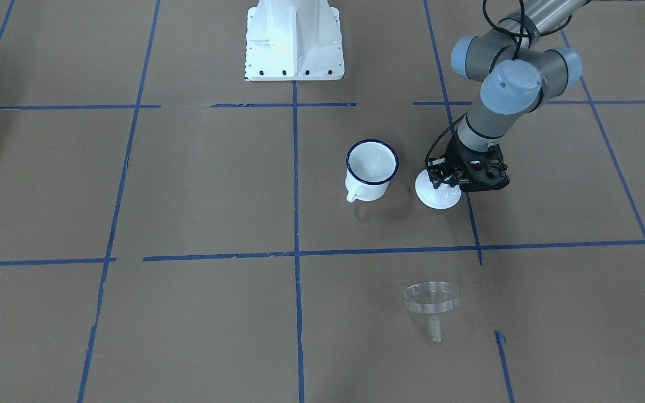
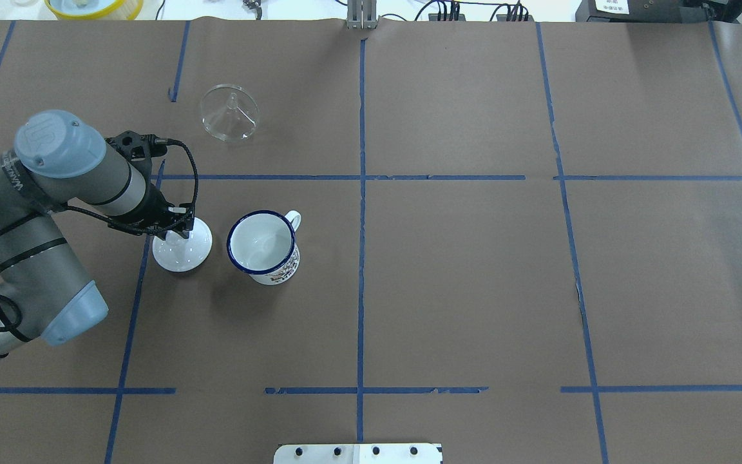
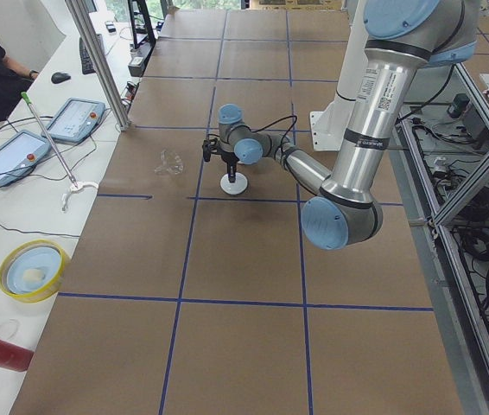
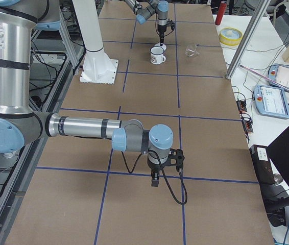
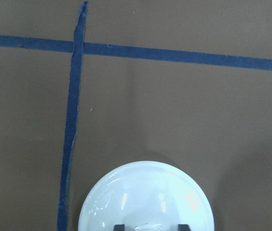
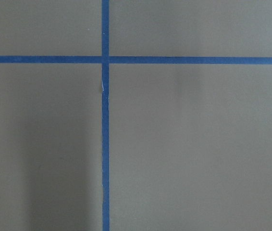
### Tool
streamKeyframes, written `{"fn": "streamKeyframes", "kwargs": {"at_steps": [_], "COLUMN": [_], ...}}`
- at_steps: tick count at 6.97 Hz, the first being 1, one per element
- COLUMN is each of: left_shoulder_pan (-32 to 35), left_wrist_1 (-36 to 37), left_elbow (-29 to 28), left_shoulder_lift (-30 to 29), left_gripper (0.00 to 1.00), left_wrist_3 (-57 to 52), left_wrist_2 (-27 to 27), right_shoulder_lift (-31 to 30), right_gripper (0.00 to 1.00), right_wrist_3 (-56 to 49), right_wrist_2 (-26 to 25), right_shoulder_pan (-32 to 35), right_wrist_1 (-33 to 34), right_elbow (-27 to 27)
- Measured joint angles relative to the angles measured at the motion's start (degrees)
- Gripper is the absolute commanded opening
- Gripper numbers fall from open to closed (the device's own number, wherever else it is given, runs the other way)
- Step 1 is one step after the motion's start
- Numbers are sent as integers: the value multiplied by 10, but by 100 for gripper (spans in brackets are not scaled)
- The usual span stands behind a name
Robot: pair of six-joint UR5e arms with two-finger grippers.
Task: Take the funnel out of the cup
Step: 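Grasp the white lid's knob with the left gripper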
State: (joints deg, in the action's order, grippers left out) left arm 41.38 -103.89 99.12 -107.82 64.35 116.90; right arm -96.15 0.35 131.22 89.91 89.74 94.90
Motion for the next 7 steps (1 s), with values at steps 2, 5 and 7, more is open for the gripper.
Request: {"fn": "streamKeyframes", "kwargs": {"at_steps": [2, 5, 7], "left_shoulder_pan": [0, 4, 12], "left_wrist_1": [1, 30, 122], "left_elbow": [4, 38, 95], "left_shoulder_lift": [0, 0, -6], "left_gripper": [0, 0, 0], "left_wrist_3": [0, -3, -40], "left_wrist_2": [0, 2, 2], "right_shoulder_lift": [0, 0, 0], "right_gripper": [100, 100, 100], "right_wrist_3": [0, 0, 0], "right_wrist_2": [0, 0, 0], "right_shoulder_pan": [0, 0, 0], "right_wrist_1": [0, 0, 0], "right_elbow": [0, 0, 0]}}
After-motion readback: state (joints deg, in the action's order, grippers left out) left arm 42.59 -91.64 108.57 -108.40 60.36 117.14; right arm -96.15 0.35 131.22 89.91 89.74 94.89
